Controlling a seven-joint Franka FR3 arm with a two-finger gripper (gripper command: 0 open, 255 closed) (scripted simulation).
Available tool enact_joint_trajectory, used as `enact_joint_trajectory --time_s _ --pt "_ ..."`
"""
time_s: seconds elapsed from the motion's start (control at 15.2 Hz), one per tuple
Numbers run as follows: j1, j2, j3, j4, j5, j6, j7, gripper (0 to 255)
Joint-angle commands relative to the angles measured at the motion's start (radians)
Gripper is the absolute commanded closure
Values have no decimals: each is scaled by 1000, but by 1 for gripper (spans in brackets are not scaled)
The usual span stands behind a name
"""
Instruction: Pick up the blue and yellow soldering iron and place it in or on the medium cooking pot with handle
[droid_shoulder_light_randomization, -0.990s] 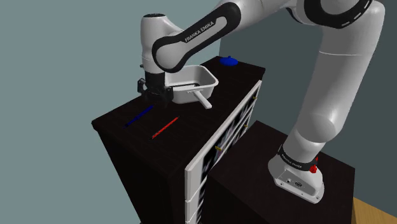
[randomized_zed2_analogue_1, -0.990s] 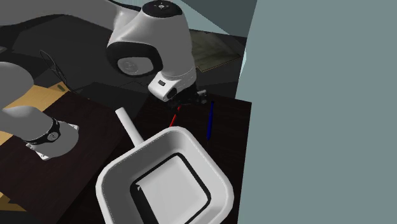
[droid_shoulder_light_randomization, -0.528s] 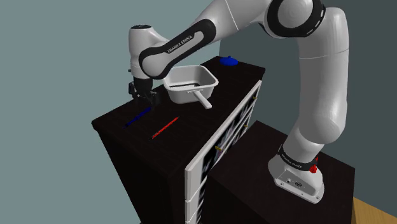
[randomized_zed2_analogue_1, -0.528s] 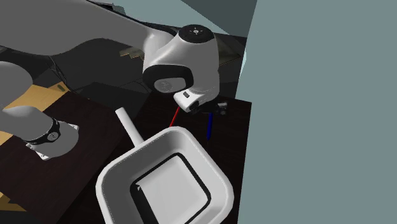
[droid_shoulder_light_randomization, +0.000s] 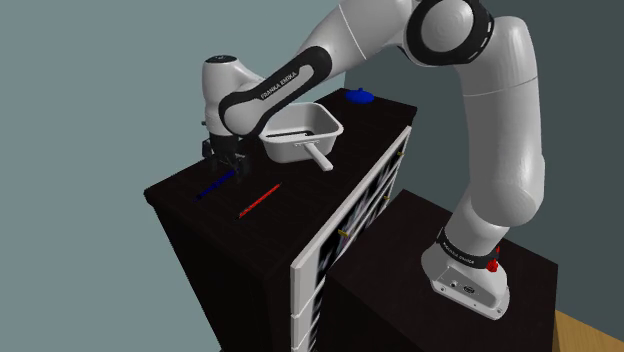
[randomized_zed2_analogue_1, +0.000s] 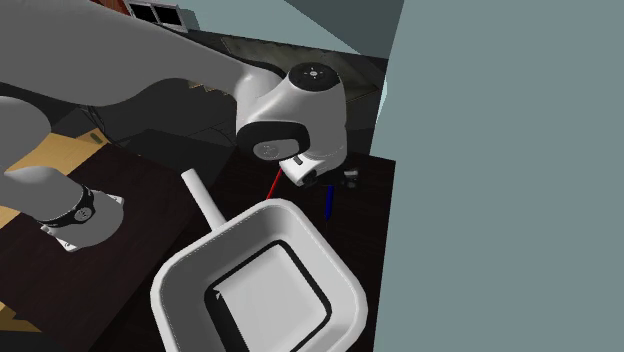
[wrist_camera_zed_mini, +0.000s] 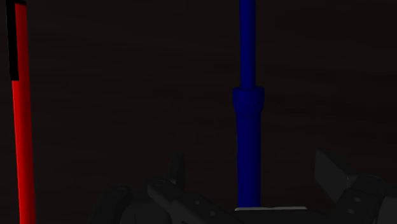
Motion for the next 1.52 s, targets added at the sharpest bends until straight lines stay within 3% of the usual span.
enact_joint_trajectory --time_s 0.0,0.33,0.4,0.99,1.45 --pt "0 2 -1 1 -1 2 0 0" --pt "0 2 -1 1 -1 2 0 0" --pt "0 2 -1 1 -1 2 0 255" --pt "0 2 0 0 -2 2 1 255" --pt "-12 -46 18 26 25 -70 -15 255"
